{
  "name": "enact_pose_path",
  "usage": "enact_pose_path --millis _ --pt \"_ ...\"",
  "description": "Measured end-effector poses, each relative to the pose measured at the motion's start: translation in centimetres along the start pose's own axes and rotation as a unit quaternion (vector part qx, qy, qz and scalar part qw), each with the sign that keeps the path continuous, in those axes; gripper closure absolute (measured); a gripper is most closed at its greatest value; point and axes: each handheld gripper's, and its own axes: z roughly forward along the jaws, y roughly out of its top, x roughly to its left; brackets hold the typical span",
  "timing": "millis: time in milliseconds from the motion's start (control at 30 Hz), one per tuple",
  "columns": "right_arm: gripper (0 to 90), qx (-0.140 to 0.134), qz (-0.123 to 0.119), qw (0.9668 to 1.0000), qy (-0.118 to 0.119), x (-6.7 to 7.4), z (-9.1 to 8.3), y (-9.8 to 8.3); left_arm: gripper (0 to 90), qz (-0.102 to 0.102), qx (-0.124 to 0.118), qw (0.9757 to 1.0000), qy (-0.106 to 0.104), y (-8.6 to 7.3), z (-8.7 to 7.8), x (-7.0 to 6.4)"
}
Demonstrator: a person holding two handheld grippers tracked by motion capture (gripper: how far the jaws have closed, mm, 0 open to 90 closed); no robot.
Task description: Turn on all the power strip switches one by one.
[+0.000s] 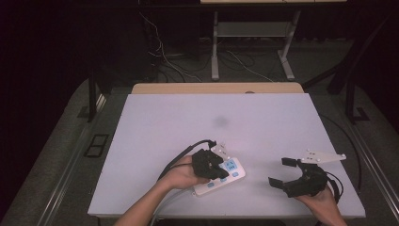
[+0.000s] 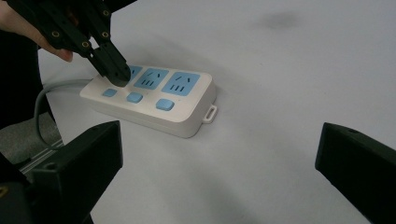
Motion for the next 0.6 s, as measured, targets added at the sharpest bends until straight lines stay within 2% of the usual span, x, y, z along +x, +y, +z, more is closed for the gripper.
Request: enact_pose_path --millis 600 --pt "0.6 0.000 0.001 1.0000 0.000 0.0 -0.1 0.0 89.0 -0.003 0.011 0.9999 -0.011 -0.3 1.1 0.3"
